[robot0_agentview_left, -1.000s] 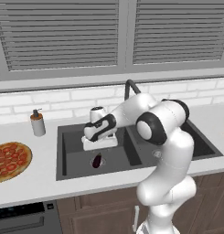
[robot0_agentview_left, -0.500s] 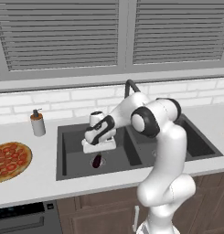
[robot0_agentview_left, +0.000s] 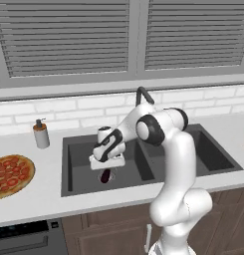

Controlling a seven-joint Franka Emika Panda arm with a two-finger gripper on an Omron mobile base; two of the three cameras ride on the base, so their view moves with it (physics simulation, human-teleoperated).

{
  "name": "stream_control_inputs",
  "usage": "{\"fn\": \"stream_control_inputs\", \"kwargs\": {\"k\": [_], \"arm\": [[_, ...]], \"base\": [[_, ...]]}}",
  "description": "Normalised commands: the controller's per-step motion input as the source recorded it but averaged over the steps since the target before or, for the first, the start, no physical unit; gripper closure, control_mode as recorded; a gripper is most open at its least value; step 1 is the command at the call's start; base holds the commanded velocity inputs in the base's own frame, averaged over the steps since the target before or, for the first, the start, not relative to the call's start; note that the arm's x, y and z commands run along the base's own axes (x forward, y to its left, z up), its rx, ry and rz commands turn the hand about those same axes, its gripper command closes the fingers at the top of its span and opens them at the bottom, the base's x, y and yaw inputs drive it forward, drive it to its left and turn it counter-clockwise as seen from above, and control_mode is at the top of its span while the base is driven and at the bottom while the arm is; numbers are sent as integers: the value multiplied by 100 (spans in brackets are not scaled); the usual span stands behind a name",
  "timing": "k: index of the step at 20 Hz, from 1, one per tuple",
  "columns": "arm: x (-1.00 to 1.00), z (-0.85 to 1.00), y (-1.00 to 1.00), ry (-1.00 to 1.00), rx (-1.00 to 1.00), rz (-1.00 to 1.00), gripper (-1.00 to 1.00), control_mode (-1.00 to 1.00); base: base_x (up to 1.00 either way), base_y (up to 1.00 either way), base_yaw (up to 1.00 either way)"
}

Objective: Pick the eggplant from the sink and place it in the bowl. Then pick the bowl and place it in the microwave. Then close the microwave door and press the start button.

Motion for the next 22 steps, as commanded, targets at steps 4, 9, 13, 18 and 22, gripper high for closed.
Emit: {"fn": "stream_control_inputs", "kwargs": {"k": [4, 9, 13, 18, 22], "arm": [[29, -36, 11, 0, 0, -4, -100, -100], [24, -36, 5, 0, 0, -2, -100, -100], [22, -32, 4, 0, 0, -2, -100, -100], [3, -32, 0, 0, 0, 0, -100, -100], [0, -40, 0, 0, 0, 0, 100, -100]], "base": [[0, 0, 0], [0, 0, 0], [0, 0, 0], [0, 0, 0], [0, 0, 0]]}}
